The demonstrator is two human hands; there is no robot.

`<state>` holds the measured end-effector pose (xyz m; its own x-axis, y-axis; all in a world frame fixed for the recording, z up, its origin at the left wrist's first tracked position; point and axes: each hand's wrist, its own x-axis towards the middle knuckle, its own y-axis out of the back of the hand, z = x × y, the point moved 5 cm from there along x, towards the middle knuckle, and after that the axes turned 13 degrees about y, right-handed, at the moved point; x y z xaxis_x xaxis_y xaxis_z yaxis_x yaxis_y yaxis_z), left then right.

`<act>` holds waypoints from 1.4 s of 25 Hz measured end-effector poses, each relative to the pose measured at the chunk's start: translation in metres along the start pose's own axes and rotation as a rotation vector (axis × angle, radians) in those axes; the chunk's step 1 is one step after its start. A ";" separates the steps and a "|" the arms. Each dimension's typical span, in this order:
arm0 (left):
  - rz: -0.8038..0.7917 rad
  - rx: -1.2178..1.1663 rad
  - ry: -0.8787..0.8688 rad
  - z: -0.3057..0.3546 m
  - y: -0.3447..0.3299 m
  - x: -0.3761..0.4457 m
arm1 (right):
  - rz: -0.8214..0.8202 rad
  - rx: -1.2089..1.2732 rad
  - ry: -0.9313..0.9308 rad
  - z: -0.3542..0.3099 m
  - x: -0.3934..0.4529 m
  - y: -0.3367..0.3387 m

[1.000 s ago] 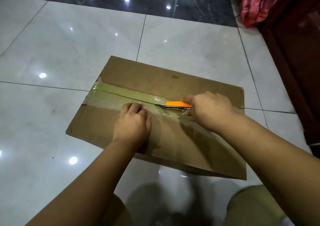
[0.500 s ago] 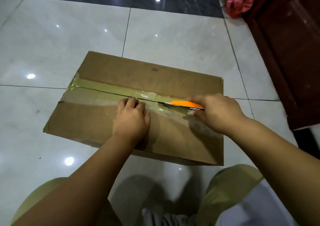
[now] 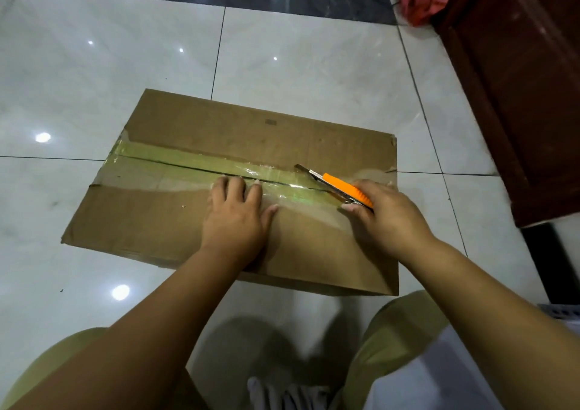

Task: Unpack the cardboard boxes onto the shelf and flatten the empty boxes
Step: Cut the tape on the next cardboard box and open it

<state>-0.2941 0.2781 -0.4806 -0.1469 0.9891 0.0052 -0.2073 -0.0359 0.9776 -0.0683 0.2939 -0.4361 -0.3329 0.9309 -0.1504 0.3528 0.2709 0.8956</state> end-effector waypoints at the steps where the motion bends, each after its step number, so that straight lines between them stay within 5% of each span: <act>1: -0.006 0.001 -0.003 0.000 0.000 0.001 | 0.007 0.000 -0.019 0.000 0.000 -0.005; 10: -0.073 -0.015 0.003 -0.020 0.008 0.011 | 0.110 0.024 -0.090 -0.020 0.005 -0.017; 21: -0.072 -0.115 0.291 -0.104 0.029 0.040 | 0.014 -0.060 0.007 -0.118 0.038 -0.046; 35: 0.192 -0.174 0.121 -0.104 0.023 0.026 | -0.080 -0.068 0.172 -0.143 0.072 -0.028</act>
<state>-0.4035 0.2885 -0.4801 -0.3118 0.9380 0.1516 -0.3261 -0.2555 0.9101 -0.2277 0.3178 -0.4123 -0.5040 0.8499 -0.1539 0.2616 0.3200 0.9106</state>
